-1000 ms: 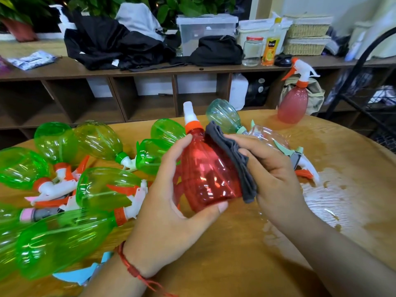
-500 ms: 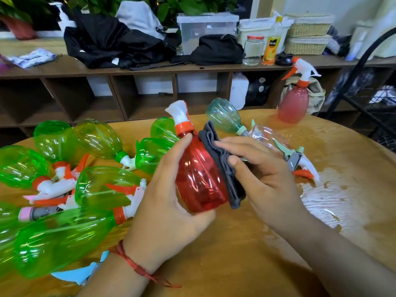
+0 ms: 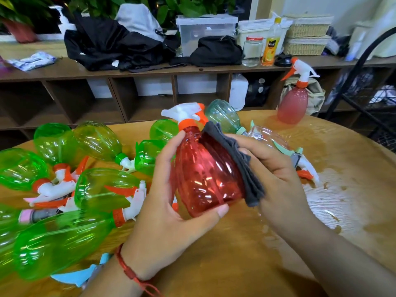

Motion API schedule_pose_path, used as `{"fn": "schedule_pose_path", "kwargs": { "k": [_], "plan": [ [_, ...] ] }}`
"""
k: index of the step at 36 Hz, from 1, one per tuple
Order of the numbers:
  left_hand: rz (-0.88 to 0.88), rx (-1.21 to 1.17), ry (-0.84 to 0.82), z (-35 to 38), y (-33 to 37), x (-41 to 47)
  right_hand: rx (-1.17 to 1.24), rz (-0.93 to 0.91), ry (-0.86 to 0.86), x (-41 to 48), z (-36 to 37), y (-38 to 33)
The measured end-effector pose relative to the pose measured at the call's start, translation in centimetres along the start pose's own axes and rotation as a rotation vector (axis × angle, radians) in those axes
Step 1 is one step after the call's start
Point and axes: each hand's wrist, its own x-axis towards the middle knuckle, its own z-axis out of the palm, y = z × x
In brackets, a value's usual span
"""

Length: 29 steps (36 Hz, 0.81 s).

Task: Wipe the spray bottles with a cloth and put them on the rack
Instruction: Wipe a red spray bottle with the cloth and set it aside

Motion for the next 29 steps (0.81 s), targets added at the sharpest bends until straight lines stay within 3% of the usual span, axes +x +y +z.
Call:
{"fn": "schedule_pose_path", "kwargs": {
  "k": [4, 9, 15, 21, 29],
  "plan": [
    [-0.050, 0.172, -0.086, -0.1, -0.2, 0.3, -0.084, 0.019, 0.037, 0.1, -0.1, 0.9],
    [-0.148, 0.160, -0.151, 0.2, 0.2, 0.1, -0.177, 0.049, 0.047, 0.1, -0.2, 1.9],
    [-0.146, -0.106, -0.047, 0.6, 0.2, 0.1, -0.216, -0.026, 0.052, 0.2, -0.2, 1.7],
    [-0.302, -0.317, 0.083, 0.8, -0.4, 0.4, -0.210, -0.084, 0.069, 0.1, -0.3, 1.1],
    [-0.390, -0.431, -0.070, 0.5, 0.1, 0.6, -0.166, -0.081, 0.006, 0.1, -0.2, 0.4]
  ]
}}
